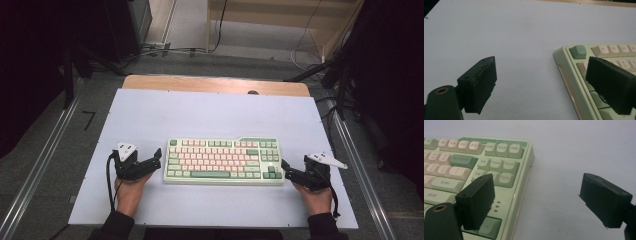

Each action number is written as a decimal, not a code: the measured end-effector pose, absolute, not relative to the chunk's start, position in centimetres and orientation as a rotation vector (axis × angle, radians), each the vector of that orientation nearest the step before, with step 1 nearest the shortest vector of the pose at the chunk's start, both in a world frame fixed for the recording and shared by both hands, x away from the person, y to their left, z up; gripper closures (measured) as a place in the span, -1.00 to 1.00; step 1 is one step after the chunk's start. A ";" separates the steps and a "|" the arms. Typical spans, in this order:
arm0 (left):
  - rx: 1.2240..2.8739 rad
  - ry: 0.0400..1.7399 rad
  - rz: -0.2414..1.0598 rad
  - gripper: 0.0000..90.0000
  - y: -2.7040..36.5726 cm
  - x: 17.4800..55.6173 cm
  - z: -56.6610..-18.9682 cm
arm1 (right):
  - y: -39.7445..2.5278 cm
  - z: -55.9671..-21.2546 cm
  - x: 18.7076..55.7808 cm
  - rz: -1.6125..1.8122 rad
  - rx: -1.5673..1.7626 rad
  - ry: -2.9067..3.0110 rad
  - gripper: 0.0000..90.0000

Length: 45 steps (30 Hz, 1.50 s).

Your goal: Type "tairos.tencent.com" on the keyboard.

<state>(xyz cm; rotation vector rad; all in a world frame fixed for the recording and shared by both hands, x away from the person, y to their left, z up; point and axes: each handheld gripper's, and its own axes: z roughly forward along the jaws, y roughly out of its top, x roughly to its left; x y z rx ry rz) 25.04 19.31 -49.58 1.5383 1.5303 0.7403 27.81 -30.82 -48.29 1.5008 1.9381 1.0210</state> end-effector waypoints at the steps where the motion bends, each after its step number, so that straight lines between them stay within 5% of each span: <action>1: 1.538 1.530 0.739 -0.75 19.3 25.0 -49.6 | -30.8 -48.3 27.8 1.020 1.503 1.937 -0.75; 26: 1.580 1.409 0.673 -0.41 16.5 27.0 -49.0 | -32.4 -48.6 25.8 0.972 1.553 1.890 -0.75; 35: 1.635 1.286 0.621 0.26 14.2 27.7 -48.4 | -33.4 -48.8 24.8 0.944 1.579 1.861 -0.75; 42: 1.698 1.201 0.611 0.97 11.6 27.9 -48.3 | -33.9 -48.8 24.1 0.935 1.597 1.840 -0.75; 45: 1.721 1.182 0.590 1.00 10.9 27.9 -48.2 | -34.0 -48.8 24.0 0.937 1.599 1.834 -0.75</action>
